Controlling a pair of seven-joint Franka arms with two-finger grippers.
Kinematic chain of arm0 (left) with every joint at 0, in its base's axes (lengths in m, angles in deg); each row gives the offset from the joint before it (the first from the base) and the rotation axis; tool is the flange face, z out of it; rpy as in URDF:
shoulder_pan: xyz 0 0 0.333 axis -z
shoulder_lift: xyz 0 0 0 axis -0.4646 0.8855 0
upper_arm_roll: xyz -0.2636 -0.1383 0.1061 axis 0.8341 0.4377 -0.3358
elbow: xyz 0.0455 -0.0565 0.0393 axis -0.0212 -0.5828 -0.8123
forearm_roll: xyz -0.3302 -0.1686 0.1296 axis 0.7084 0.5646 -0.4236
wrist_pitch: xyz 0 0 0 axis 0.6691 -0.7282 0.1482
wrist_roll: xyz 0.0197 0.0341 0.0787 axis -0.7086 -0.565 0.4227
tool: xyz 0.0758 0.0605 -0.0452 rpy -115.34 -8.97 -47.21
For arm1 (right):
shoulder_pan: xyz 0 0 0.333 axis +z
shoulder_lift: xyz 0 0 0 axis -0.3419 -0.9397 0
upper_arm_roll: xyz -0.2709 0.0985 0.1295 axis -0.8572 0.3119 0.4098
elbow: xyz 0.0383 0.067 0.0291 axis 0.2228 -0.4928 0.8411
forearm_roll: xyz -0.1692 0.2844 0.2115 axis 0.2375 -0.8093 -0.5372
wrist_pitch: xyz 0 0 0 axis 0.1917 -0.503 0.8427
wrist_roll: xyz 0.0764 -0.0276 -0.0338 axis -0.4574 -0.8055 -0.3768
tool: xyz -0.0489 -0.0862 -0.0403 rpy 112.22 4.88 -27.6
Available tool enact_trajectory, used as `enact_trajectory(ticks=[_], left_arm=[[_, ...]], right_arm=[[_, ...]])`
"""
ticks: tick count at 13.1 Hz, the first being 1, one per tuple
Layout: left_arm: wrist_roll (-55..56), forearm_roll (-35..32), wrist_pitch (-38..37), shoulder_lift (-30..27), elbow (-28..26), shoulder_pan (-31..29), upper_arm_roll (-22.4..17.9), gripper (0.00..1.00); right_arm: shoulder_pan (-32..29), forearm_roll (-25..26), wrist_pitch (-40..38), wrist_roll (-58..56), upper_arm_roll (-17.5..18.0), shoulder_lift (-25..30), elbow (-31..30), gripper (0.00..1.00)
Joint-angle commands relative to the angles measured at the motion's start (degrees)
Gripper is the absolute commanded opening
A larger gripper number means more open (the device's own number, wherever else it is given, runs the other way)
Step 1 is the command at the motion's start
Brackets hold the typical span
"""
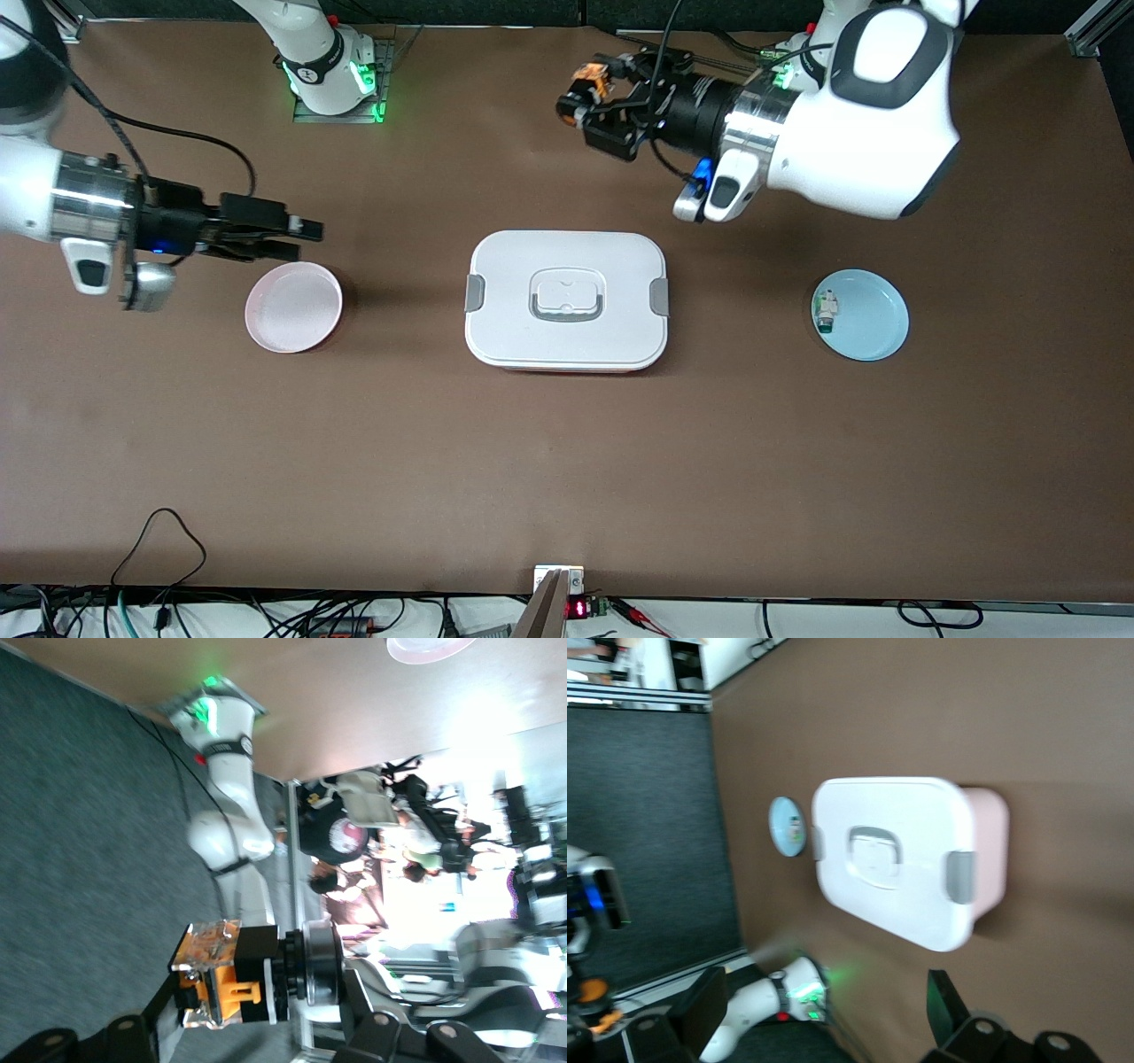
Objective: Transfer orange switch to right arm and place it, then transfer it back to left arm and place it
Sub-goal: 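Lift the switch over the box with the left gripper while the right gripper approaches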
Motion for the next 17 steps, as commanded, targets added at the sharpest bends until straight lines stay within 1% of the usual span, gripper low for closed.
enact_trajectory(ticks=[1, 4, 6, 7, 9, 10, 11, 14, 17], left_arm=[[5.82, 3.28, 6.23, 4.19, 4.08, 3.54, 0.16, 0.22], [10.40, 3.28, 11.78, 7.53, 6.90, 6.27, 0.16, 0.20], [11.72, 3.19, 14.16, 9.38, 9.01, 8.21, -0.19, 0.18], [11.99, 3.19, 14.95, 9.91, 9.37, 8.74, -0.19, 0.18], [12.35, 3.19, 15.92, 10.44, 10.08, 9.27, -0.28, 0.18], [12.35, 3.11, 15.92, 10.53, 10.16, 9.18, -0.28, 0.18], [12.35, 3.10, 15.92, 10.44, 10.17, 9.09, -0.28, 0.18], [13.57, 3.02, 15.84, 10.44, 10.17, 8.74, -0.37, 0.18], [13.66, 2.93, 15.57, 10.35, 10.17, 8.39, -0.37, 0.18]], right_arm=[[1.12, -6.90, 2.45, -4.79, 0.37, 1.51, -4.47, 1.00], [1.12, -16.82, 2.54, -14.10, 0.64, 1.43, -9.65, 1.00], [1.12, -24.11, 2.46, -19.37, 0.64, 1.95, -13.87, 1.00], [1.12, -26.93, 2.37, -20.97, 0.64, 2.39, -15.54, 1.00], [1.12, -30.99, 1.67, -21.07, 0.64, 3.79, -17.39, 1.00], [1.29, -32.40, 1.32, -20.90, 0.99, 4.67, -18.10, 1.00], [1.29, -34.93, 0.62, -20.72, 1.69, 5.37, -18.72, 1.00], [2.60, -41.27, 0.52, -20.54, 1.78, 6.61, -19.34, 1.00], [5.15, -43.66, 1.22, -20.72, 1.78, 6.87, -19.34, 1.00]])
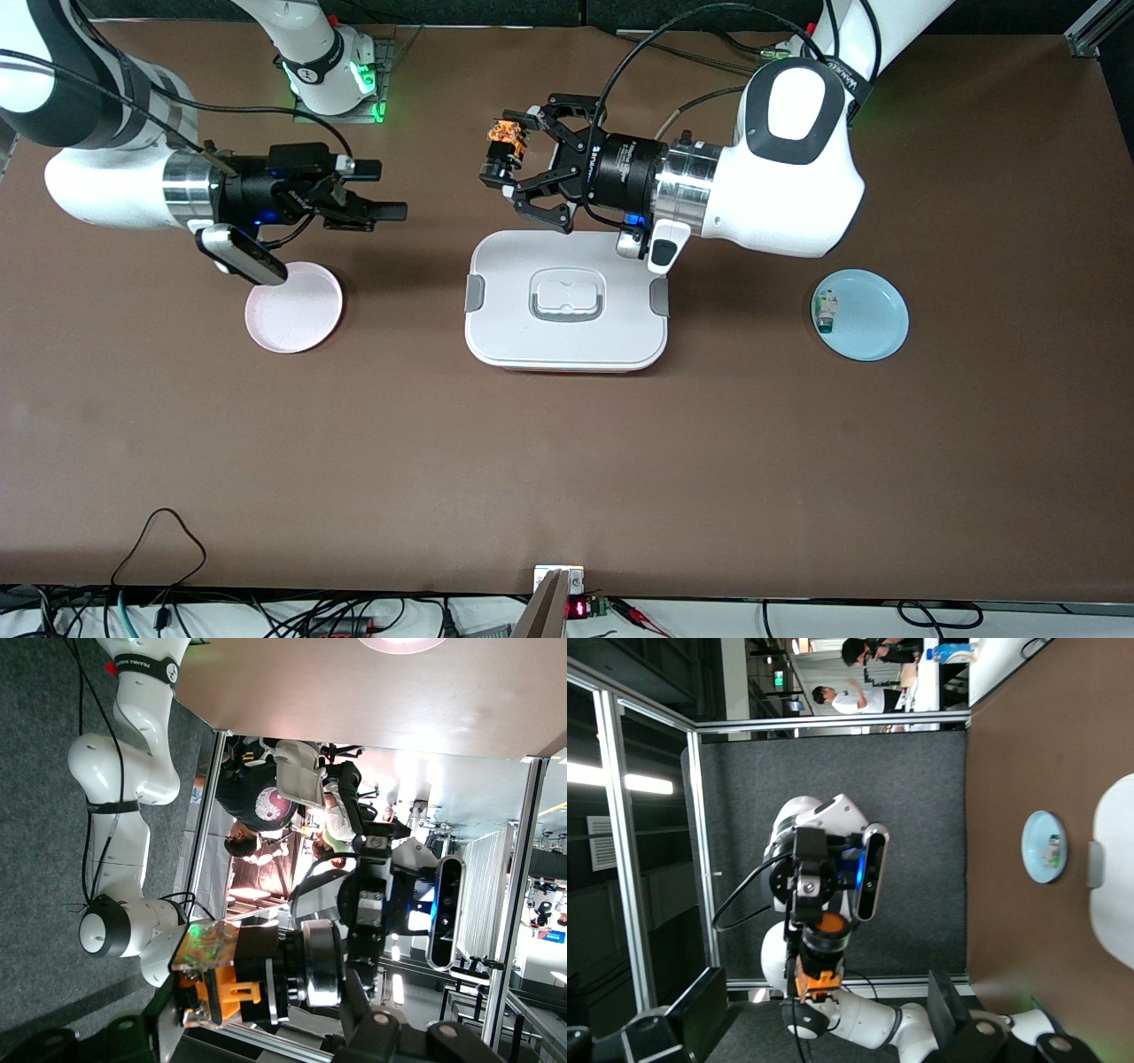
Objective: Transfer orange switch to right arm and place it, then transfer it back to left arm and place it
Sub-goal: 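Bring the right gripper to the switch held by the left gripper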
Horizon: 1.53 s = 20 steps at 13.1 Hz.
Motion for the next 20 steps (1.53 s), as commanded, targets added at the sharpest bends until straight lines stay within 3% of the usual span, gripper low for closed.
enact_trajectory(ticks=[1, 3, 10, 20], left_arm=[[1.22, 0.57, 0.03, 0.65, 1.68, 0.29, 0.00, 0.18], [1.39, 0.84, 0.03, 0.74, 1.68, 0.29, 0.00, 0.18], [1.83, 0.66, 0.12, 1.00, 1.68, 0.29, 0.00, 0.18], [1.92, 0.75, 0.03, 1.00, 1.68, 0.20, -0.09, 0.18]], right_arm=[[2.23, -2.60, 1.00, -0.52, -0.11, 1.03, -1.64, 1.00], [3.72, -3.30, 2.93, -0.78, -0.11, 0.33, -1.64, 1.00], [9.26, -13.05, 6.10, -3.24, -0.11, -2.84, -0.67, 1.00], [13.05, -16.14, 10.32, -2.72, -0.02, -2.40, -0.32, 0.98]])
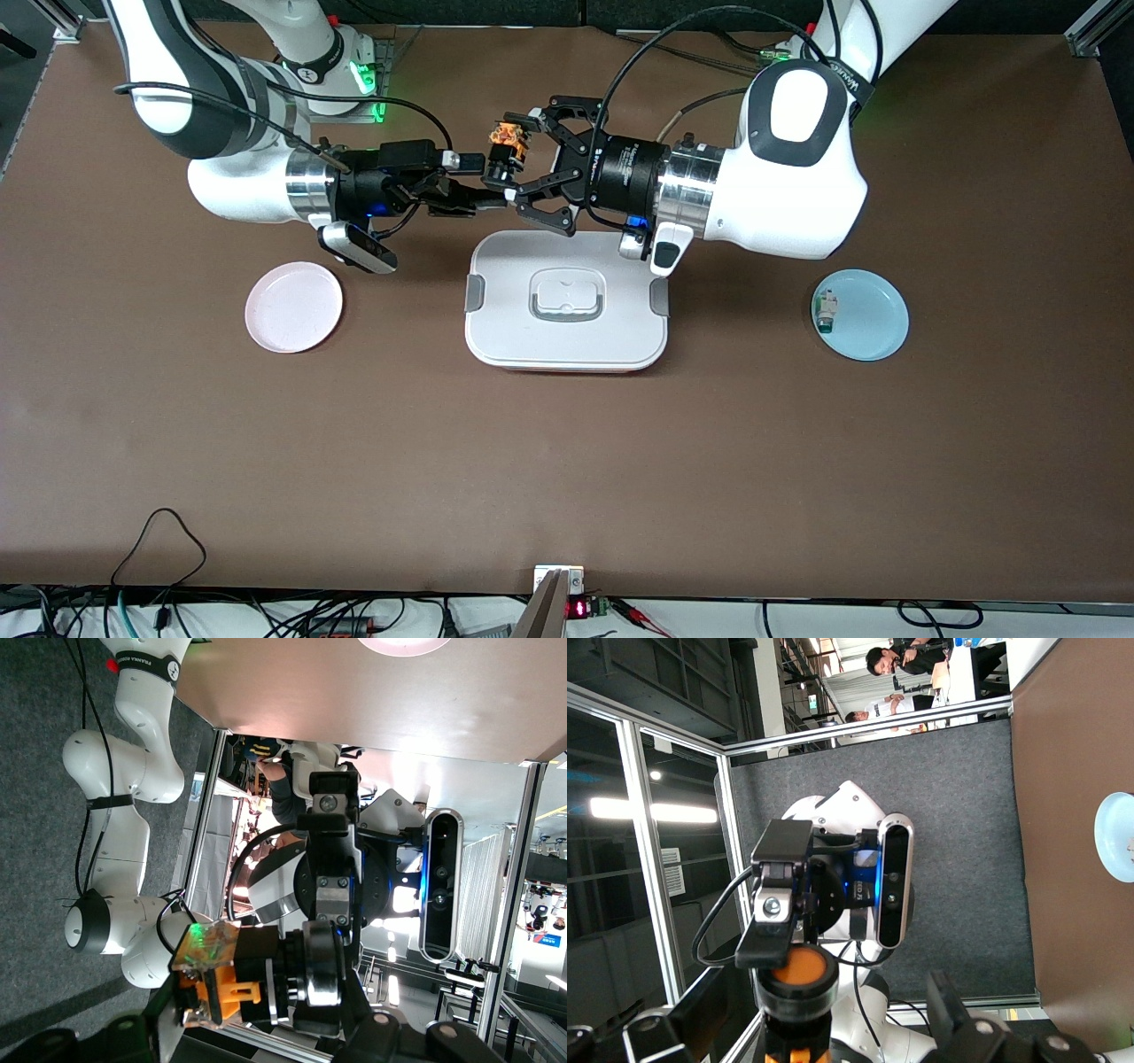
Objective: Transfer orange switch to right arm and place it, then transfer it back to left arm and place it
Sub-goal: 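Bring the right gripper to the switch held by the left gripper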
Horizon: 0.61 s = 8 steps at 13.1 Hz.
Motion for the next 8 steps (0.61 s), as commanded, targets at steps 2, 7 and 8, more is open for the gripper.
enact_trajectory(ticks=[2, 7, 8], left_arm=[[1.07, 0.75, 0.03, 0.90, 1.60, 0.18, -0.01, 0.18], [1.07, 0.84, 0.03, 0.81, 1.69, 0.18, -0.01, 0.18], [1.07, 0.84, 0.03, 0.81, 1.69, 0.18, -0.01, 0.18]], right_arm=[[0.71, -1.07, 0.98, -0.24, -0.16, 1.06, 0.21, 0.98], [2.03, -1.16, 1.78, -0.24, -0.16, 1.76, 0.21, 0.97], [2.03, -1.07, 1.78, -0.24, -0.16, 1.76, 0.21, 0.96]])
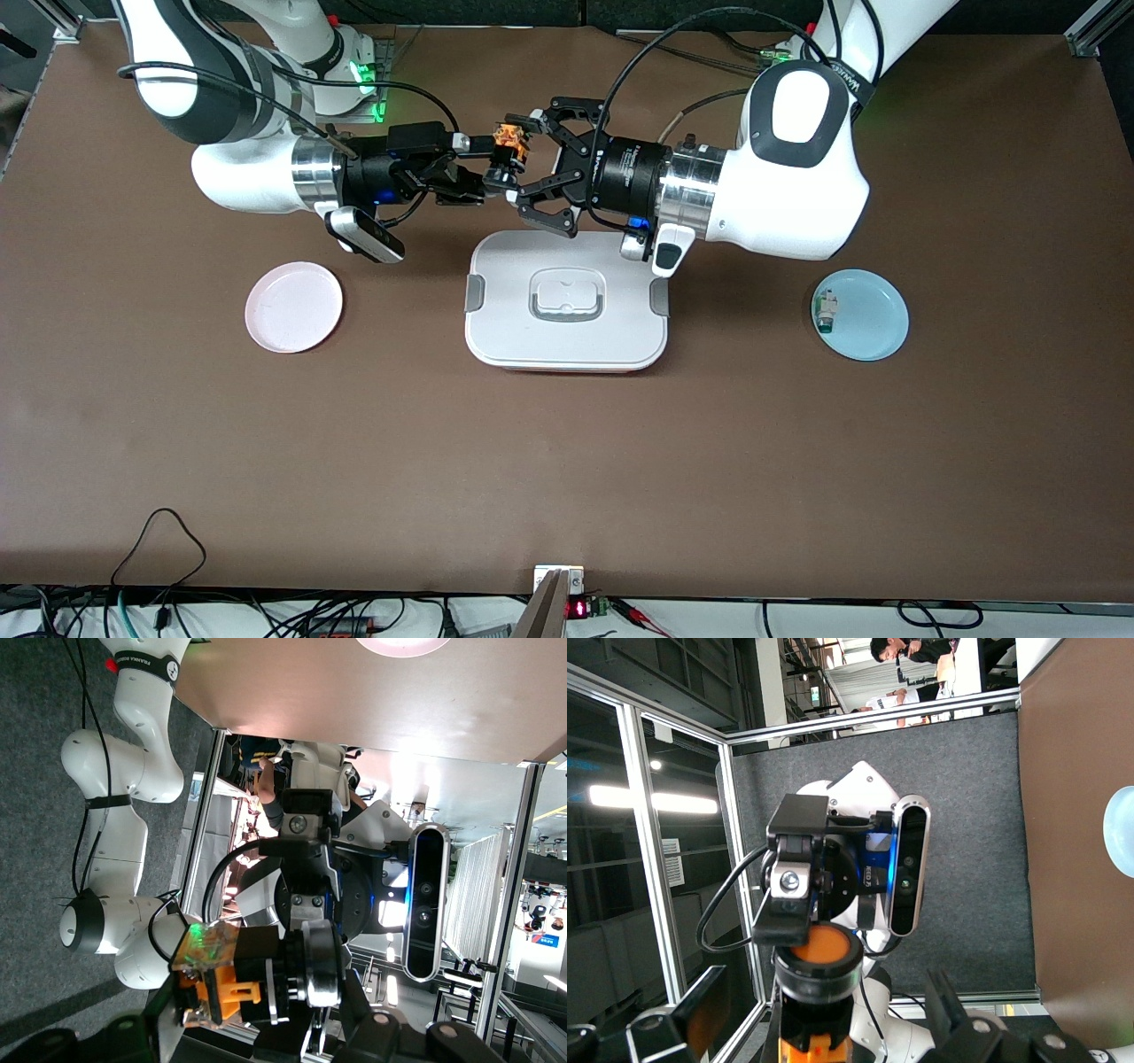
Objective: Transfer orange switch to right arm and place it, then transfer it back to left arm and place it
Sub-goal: 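Bring the right gripper to the switch held by the left gripper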
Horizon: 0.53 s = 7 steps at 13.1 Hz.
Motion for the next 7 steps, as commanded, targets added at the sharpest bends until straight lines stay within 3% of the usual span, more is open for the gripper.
enact_trajectory(ticks=[1, 2, 4, 7], left_arm=[[0.97, 0.84, 0.03, 0.90, 1.60, 0.28, 0.02, 0.18], [0.97, 0.84, 0.03, 0.90, 1.60, 0.28, 0.02, 0.18], [1.05, 0.93, 0.03, 0.81, 1.60, 0.20, 0.02, 0.18], [1.06, 0.93, 0.03, 0.90, 1.69, -0.16, 0.02, 0.18]], right_arm=[[0.68, -1.04, 1.13, -0.76, -0.16, 0.62, 0.09, 0.92], [0.77, -0.96, 1.13, -1.11, -0.16, 0.62, 0.09, 0.85], [0.77, -0.95, 1.13, -3.30, -0.16, 0.62, 0.09, 0.61], [0.77, -0.96, 1.04, -5.68, -0.16, 0.62, 0.18, 0.43]])
